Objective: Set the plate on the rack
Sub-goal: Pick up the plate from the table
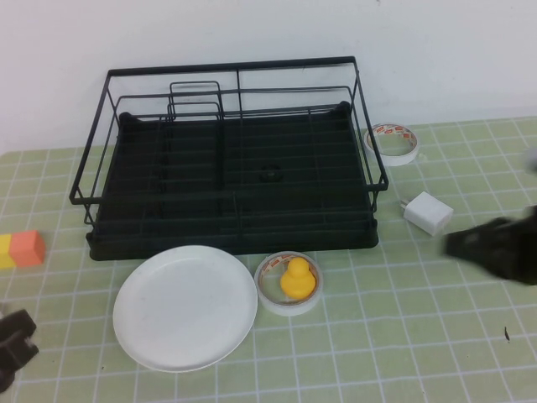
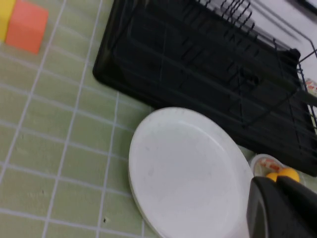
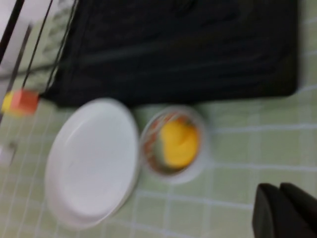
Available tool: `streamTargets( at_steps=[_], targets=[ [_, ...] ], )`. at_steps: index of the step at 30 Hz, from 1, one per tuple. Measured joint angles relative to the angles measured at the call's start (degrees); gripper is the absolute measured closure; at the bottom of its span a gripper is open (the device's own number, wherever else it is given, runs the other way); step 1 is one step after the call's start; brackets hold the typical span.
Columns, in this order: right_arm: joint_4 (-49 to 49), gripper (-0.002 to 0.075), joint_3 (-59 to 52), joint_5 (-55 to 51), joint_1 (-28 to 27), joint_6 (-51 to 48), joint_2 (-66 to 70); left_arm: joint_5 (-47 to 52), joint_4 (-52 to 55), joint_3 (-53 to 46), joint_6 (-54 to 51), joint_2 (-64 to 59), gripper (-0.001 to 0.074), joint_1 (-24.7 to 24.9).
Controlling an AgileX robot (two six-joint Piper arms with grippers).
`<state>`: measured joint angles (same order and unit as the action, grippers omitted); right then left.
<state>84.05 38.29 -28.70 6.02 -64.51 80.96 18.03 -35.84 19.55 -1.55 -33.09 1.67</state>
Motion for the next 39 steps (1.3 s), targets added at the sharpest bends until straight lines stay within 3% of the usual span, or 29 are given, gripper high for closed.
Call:
streamTargets(
  at_steps=[4, 8, 14, 17, 21, 31, 39],
  targets=[
    [1.3, 0.0727, 3.4, 1.4, 10.3, -0.7, 5.6, -0.5, -1.8, 0.0, -4.8, -0.2, 0.0736, 0.0],
    [1.8, 0.0706, 7.8, 4.2, 20.6, -0.9, 11.2, 5.3, -0.1, 0.0, -2.6, -0.2, 0.0736, -0.6],
    [2.0, 0.0532, 14.4, 5.2, 27.9, 0.6, 19.9, 17.1, 4.9, 0.0, 2.7, -0.1, 0.0736, -1.0],
    [2.1, 0.0426, 16.8, 4.8, 28.5, 3.7, 24.0, 22.9, 5.0, 1.4, 4.1, 1.2, 0.0736, -1.0],
    [2.2, 0.0367, 19.4, 3.9, 28.5, 6.4, 29.2, 27.5, 4.6, 3.6, 3.1, 4.6, 0.0736, -1.0],
    [3.3, 0.0351, 29.0, -2.7, 28.5, 13.5, 40.7, 21.6, 4.4, 0.3, -3.2, 13.5, 0.0736, -1.0],
    [4.3, 0.0362, 30.6, -2.3, 28.5, 12.7, 43.9, 18.3, 4.7, 0.0, -3.6, 14.7, 0.0736, -1.1]
  ],
)
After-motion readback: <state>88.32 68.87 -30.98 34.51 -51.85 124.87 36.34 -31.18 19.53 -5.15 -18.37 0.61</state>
